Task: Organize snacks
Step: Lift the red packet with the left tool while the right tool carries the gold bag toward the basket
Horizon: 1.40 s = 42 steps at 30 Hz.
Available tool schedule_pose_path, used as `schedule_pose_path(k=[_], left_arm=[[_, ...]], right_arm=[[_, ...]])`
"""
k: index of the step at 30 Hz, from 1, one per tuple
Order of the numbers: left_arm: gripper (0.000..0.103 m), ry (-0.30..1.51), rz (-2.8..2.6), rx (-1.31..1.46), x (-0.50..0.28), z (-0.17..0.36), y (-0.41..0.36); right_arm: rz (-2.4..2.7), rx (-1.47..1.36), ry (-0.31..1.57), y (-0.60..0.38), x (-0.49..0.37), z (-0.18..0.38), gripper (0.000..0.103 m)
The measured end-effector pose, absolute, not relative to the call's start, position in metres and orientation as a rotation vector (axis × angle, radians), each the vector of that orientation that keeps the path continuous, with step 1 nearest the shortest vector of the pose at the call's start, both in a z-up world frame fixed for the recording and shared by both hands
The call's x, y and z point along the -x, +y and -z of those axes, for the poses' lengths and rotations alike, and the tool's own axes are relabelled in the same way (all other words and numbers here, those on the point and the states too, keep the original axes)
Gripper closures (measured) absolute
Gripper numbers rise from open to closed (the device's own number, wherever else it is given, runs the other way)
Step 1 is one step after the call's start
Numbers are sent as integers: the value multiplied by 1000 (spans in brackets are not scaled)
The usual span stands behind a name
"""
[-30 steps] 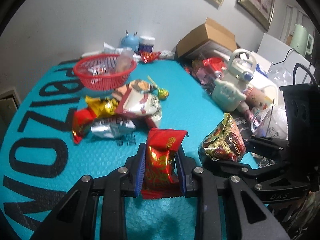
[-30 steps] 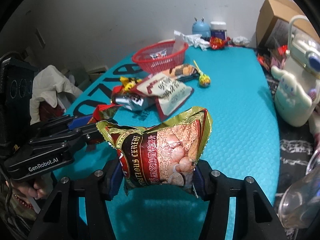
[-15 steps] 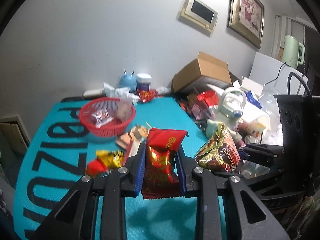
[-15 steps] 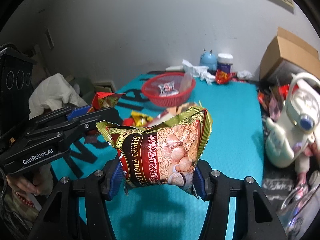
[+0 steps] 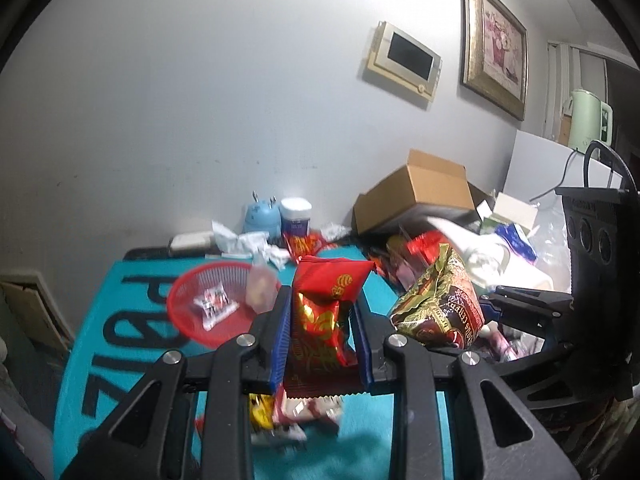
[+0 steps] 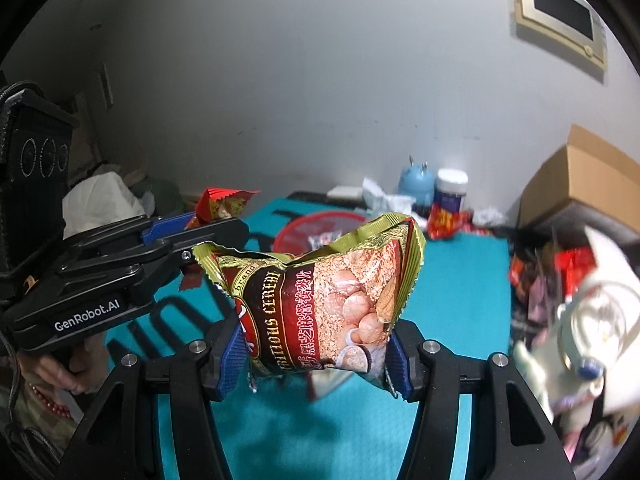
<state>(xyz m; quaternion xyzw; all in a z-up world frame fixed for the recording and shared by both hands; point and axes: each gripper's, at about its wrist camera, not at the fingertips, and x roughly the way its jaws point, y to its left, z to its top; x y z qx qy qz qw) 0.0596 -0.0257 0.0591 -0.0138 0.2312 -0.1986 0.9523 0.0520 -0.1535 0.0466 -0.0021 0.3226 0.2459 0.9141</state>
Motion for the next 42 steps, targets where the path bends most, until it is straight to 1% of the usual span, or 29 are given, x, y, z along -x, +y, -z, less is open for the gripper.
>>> schedule_pose_path(k=[11, 17, 23, 27, 33, 35, 42], left_arm=[[76, 409, 388, 21, -123, -80, -17], [76, 403, 377, 40, -155, -80, -11], [76, 402, 338, 47, -191, -77, -3], [76, 418, 299, 45, -215, -66, 3], [76, 491, 227, 16, -245, -39, 8], [76, 521, 208, 7, -256, -28, 10], [76, 641, 188, 13, -284, 9, 13]], right_arm=[[-455, 27, 615, -147, -120, -64, 45], [-442, 18, 613, -142, -160, -69, 45], [-446, -27, 628, -137, -197, -61, 45], [-443, 16, 623, -130, -220, -52, 45], [-460, -2, 615, -125, -247, -32, 45], [-445, 21, 644, -124, -257, -23, 45], [-466, -40, 715, -122, -273, -3, 45]])
